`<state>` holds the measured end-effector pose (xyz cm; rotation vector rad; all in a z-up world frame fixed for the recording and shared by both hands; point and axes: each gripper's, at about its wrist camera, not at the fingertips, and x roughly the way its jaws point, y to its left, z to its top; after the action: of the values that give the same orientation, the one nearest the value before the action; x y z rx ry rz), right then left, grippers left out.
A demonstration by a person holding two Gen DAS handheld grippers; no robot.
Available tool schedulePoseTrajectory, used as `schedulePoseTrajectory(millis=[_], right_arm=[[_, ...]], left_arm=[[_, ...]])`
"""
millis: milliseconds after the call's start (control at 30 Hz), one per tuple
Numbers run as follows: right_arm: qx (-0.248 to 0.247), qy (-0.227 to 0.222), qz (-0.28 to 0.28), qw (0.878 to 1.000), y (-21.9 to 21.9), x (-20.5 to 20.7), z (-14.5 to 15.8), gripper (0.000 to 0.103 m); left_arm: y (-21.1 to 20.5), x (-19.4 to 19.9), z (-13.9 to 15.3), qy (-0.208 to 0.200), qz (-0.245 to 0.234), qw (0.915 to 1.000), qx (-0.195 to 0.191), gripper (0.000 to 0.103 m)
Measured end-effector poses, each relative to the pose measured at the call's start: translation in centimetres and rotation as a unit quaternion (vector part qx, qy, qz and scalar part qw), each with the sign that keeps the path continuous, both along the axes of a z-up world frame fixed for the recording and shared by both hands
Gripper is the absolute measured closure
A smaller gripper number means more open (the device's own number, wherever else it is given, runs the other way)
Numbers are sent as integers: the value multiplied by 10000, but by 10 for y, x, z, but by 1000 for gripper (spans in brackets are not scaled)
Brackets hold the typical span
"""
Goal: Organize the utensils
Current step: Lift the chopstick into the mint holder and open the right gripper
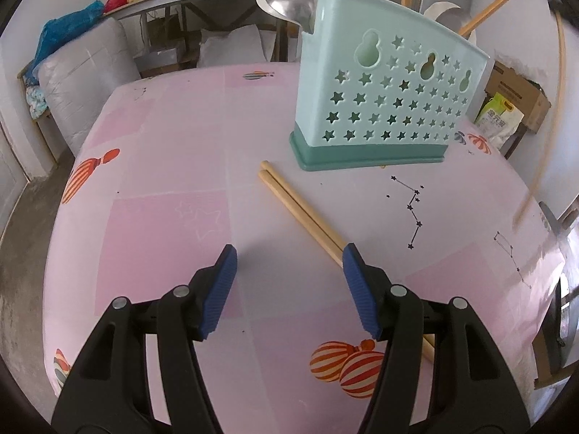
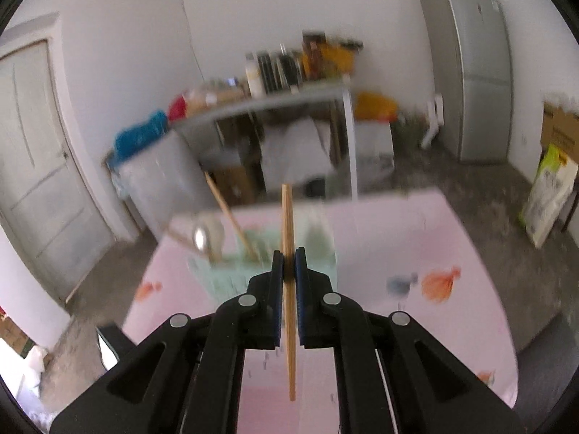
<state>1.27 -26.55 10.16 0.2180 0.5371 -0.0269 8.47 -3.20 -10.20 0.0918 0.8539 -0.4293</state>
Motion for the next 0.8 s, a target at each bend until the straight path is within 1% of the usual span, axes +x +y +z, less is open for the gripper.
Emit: schedulePoseTrajectory(millis=[167, 233, 333, 433, 533, 600, 667, 767, 800], right_arm=[[-72, -692, 35, 9976, 0, 14, 50, 96], [-74, -881, 12, 9961, 0, 23, 64, 96], [29, -1074, 51, 9942, -1, 40, 78, 96], [70, -1170, 66, 9931, 0, 60, 83, 96], [96, -1177, 112, 9929, 2, 80, 77, 96], [146, -1090, 143, 9938, 3, 94, 66, 96], [223, -916, 192, 9954, 3, 112, 50, 96], [203, -614, 269, 9975, 2, 128, 27, 96], [167, -427, 273, 9986, 2, 134, 17, 96]], left_arm=[[-2, -1, 0, -45, 34, 10000, 10, 44], [-1, -1, 0, -50, 32, 10000, 12, 43], [-1, -1, 0, -49, 18, 10000, 15, 42], [0, -1, 0, -49, 7, 10000, 4, 41], [1, 0, 0, -45, 6, 10000, -35, 40], [1, 0, 0, -43, 7, 10000, -52, 40], [1, 0, 0, -43, 10, 10000, -53, 39], [1, 0, 0, -38, 8, 10000, -78, 39], [1, 0, 0, -35, 8, 10000, -89, 39]])
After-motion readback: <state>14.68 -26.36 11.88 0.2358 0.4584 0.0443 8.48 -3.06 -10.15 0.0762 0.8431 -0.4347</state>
